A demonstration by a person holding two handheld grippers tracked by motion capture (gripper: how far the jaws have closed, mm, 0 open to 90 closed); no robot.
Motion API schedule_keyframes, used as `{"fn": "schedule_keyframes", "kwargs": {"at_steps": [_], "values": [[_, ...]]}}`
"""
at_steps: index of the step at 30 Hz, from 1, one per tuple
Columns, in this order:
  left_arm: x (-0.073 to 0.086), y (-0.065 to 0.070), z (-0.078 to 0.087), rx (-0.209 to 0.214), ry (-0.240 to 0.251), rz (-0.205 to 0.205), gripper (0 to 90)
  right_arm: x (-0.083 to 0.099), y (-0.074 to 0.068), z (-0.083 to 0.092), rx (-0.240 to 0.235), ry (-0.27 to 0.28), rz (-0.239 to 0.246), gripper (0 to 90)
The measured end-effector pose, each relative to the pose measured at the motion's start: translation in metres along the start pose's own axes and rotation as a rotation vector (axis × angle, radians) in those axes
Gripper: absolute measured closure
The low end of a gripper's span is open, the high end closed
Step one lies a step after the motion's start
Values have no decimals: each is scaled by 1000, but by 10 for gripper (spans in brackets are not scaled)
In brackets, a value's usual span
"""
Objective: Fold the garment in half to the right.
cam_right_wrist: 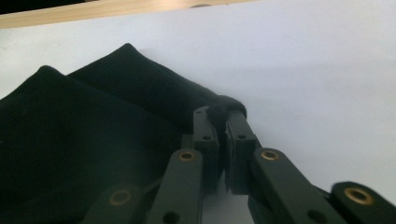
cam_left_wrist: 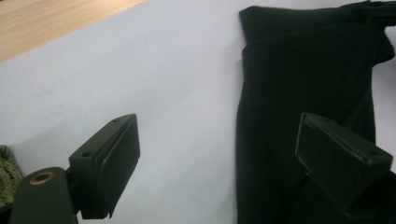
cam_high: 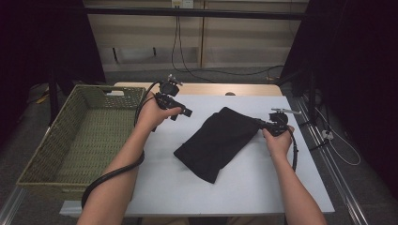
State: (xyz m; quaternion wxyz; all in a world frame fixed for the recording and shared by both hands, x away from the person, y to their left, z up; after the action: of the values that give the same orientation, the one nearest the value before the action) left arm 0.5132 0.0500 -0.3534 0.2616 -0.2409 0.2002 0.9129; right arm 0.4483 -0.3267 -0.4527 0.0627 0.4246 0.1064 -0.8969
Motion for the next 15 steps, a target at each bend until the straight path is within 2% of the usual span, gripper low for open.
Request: {"fn": "schedule_keyframes", "kwargs": {"at_steps": [4, 7, 10, 12, 15], "values": [[6, 0, -5, 8, -4, 5, 136, 8, 8, 13, 27, -4, -8, 849], [10, 2, -9, 23, -5, 2, 137, 13, 12, 16, 23, -26, -8, 832], [15, 4, -13, 35, -9, 2, 139, 12, 11, 18, 35, -8, 6, 736], [19, 6, -15, 38, -12, 3, 142, 8, 9, 18, 46, 2, 41, 682], [24, 9, -17, 51, -14, -5, 151, 3, 8, 18, 52, 22, 56, 630]]}}
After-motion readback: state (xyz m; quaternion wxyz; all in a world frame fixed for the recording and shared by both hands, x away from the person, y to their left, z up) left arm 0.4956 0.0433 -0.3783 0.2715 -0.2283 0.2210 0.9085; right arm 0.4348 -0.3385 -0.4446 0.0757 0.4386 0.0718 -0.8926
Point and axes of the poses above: each handheld gripper's, and its own axes: z roughly backward along the jaws, x roughly out of its underside, y roughly to its right, the point moved 1 cm from there along -z, roughly forward along the jaws, and after that the axes turned 7 degrees about z, right-handed, at the moved point
